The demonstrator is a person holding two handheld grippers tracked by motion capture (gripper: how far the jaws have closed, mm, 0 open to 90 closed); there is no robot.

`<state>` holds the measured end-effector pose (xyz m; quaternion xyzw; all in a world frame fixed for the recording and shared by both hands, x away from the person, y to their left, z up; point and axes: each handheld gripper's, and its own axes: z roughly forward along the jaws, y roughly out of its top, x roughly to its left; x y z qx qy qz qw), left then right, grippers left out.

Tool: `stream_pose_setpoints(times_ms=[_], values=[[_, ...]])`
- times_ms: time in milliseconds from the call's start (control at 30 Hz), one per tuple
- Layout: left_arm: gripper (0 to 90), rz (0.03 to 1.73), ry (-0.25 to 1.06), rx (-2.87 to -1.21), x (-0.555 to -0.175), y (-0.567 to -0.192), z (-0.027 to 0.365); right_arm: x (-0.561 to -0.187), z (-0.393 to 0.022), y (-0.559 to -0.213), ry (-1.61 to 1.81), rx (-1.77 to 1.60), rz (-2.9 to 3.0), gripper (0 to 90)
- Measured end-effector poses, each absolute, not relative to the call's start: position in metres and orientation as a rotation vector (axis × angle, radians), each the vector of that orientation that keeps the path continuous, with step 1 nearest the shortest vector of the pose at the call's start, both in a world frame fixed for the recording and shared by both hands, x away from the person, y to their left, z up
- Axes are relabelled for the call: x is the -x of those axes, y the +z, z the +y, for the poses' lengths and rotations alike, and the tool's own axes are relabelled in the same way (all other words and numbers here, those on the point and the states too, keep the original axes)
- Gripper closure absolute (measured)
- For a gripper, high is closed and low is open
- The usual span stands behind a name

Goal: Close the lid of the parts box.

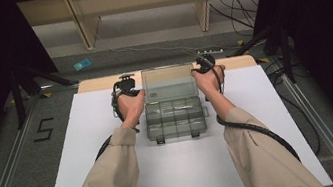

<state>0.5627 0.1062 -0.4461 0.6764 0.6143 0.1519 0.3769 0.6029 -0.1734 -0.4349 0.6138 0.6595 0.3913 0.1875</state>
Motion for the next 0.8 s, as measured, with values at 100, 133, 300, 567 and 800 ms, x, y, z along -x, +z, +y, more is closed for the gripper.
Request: stream_pose_setpoints(times_ms=[100, 133, 300, 567, 800], values=[[89.6, 1.559, 0.392, -1.733, -0.563, -0.445, 0.105, -0.605, -0.178, -0.437, 1.095, -1.647, 1.865, 88.0], [89.5, 1.565, 0.386, -1.724, -0.562, -0.445, 0.105, -0.603, -0.176, -0.435, 1.081, -1.701, 1.862, 88.3], [88.5, 1.550, 0.383, -1.734, -0.562, -0.446, 0.106, -0.602, -0.176, -0.438, 1.075, -1.617, 1.844, 89.1], [86.5, 1.524, 0.385, -1.752, -0.563, -0.449, 0.107, -0.596, -0.171, -0.437, 1.073, -1.609, 1.803, 89.5], [74.7, 1.448, 0.455, -1.748, -0.569, -0.433, 0.108, -0.588, -0.168, -0.432, 1.092, -1.582, 1.789, 89.5]])
